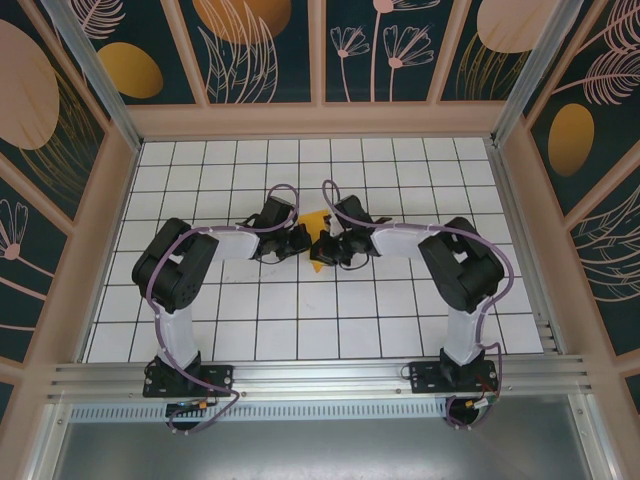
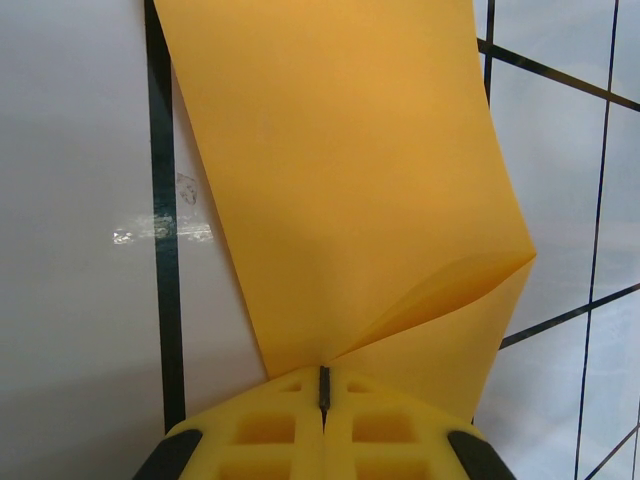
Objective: Fold a paper plane with a square sheet of paper (pick it up from the middle)
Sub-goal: Third fold the triangle at the center of the table.
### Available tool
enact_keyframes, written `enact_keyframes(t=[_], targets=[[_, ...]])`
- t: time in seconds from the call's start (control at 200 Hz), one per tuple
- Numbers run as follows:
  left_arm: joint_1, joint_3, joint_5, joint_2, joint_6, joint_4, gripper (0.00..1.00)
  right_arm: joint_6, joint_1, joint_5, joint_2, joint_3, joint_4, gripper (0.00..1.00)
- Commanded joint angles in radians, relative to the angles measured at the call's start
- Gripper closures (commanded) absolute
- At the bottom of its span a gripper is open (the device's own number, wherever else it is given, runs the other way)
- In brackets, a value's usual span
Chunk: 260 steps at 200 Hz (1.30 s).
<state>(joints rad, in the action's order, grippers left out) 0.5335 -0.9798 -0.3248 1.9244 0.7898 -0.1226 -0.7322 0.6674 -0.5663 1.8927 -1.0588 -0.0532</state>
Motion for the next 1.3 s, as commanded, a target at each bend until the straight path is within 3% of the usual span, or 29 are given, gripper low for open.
enact_keyframes(t=[0.0, 0.47, 0.776, 1.046, 1.296], targets=[[-0.018, 0.043, 0.151, 0.077, -0.001, 0.141, 1.00, 0.024, 0.016, 0.000, 0.037, -0.011, -0.048, 1.00], [-0.017, 0.040, 0.161, 0.081, -0.001, 0.147, 1.00, 0.026, 0.026, -0.022, -0.010, 0.154, -0.046, 1.00], [-0.017, 0.044, 0.161, 0.074, -0.001, 0.149, 1.00, 0.043, -0.025, 0.011, -0.104, 0.062, -0.042, 1.00], [-0.017, 0.041, 0.159, 0.072, -0.004, 0.155, 1.00, 0.079, -0.057, 0.040, 0.036, -0.075, -0.073, 1.00], [-0.017, 0.040, 0.159, 0.073, -0.003, 0.155, 1.00, 0.079, -0.056, 0.022, 0.096, -0.051, -0.068, 1.00]])
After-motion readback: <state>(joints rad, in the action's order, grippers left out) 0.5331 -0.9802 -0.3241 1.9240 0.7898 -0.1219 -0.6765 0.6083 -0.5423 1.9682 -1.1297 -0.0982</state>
